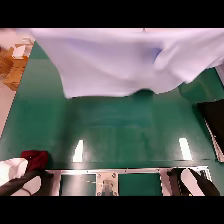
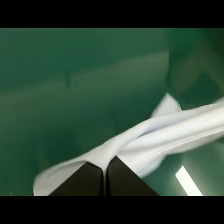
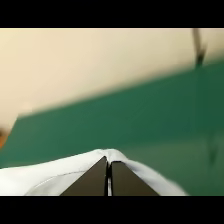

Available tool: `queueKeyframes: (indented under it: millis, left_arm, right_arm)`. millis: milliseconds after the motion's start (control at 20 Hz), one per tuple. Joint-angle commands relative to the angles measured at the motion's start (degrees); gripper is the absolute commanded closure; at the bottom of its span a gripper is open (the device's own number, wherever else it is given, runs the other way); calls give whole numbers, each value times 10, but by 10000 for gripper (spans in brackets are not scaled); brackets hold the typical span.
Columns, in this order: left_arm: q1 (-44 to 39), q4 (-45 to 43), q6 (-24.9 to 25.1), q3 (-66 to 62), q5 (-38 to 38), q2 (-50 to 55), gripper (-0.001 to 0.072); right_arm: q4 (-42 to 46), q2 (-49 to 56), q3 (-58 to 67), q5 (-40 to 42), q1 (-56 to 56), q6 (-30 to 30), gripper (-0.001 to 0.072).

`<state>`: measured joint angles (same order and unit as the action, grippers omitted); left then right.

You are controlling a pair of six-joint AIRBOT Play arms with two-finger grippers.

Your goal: Fold the shirts.

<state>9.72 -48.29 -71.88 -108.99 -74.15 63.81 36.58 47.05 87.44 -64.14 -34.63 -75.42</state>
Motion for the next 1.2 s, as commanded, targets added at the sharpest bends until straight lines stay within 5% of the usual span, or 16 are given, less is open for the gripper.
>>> queueKeyframes:
  millis: [0,350,650,950,1150]
  left_arm:
    - [0,-3,0,-116,74,-110,683]
    - [0,-116,-31,-110,39,-183,682]
    - [0,-62,24,105,38,-137,681]
    - [-2,85,147,309,111,42,681]
    - [-37,87,171,316,183,200,682]
  right_arm:
    - [5,-56,143,72,-62,-5,699]
    - [48,-80,182,87,-85,-5,698]
    - [-2,-74,-23,65,-38,22,697]
    - [-1,57,-317,275,145,100,698]
    - [-6,255,-297,352,194,101,698]
